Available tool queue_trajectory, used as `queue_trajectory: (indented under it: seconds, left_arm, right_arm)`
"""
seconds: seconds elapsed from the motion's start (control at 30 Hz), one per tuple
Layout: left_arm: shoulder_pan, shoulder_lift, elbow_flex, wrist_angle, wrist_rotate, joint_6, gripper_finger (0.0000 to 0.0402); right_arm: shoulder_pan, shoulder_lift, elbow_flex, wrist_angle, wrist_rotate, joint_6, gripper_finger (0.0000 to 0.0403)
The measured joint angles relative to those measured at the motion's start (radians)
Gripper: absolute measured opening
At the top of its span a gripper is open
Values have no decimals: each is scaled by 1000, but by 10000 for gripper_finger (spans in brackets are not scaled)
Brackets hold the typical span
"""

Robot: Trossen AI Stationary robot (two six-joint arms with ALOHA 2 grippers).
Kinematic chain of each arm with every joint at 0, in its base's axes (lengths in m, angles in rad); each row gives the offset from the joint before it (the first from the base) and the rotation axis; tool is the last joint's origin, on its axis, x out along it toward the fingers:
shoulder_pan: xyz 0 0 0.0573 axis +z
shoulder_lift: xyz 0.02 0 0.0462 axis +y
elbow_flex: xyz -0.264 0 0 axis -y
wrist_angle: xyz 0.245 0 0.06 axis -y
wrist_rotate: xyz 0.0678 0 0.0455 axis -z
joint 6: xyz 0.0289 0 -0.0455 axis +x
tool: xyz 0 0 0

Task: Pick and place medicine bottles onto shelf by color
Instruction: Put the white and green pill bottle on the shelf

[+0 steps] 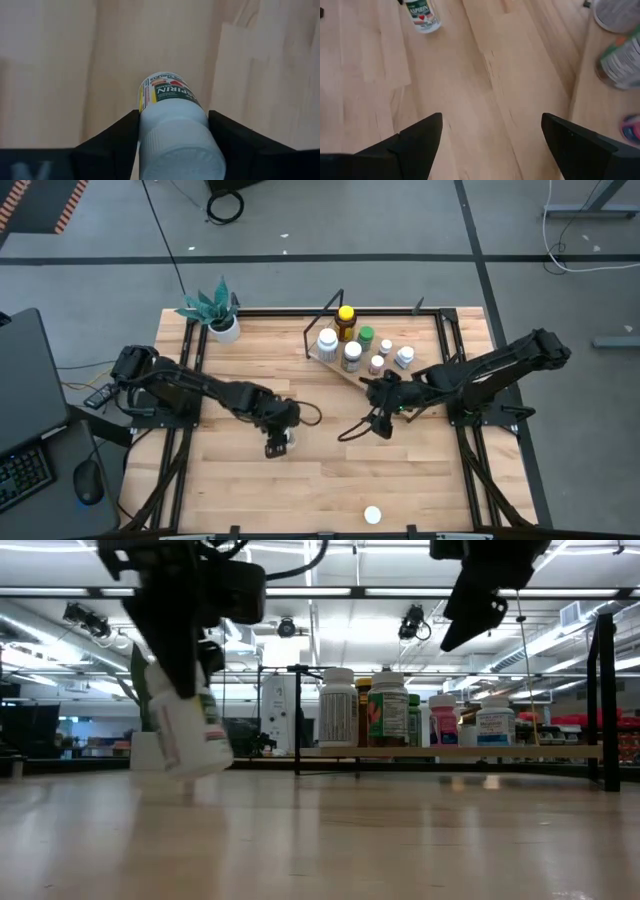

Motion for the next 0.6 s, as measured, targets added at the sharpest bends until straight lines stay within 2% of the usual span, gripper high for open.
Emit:
queue_trajectory:
  seconds: [0.13, 0.3, 0.47, 0.6]
  left_arm:
    - [23, 77, 137, -83, -1, 139, 217]
    - [26, 257, 356, -231, -16, 322, 225]
    - [27, 416, 542, -292, -18, 489, 227]
    - [30, 488, 665, -298, -43, 569, 227]
  right_arm:
    - [10, -15, 0, -67, 14, 39, 348]
    - [17, -11, 2, -204, 6, 101, 348]
    - [68, -19, 2, -339, 2, 213, 348]
    - [135, -20, 2, -380, 1, 294, 348]
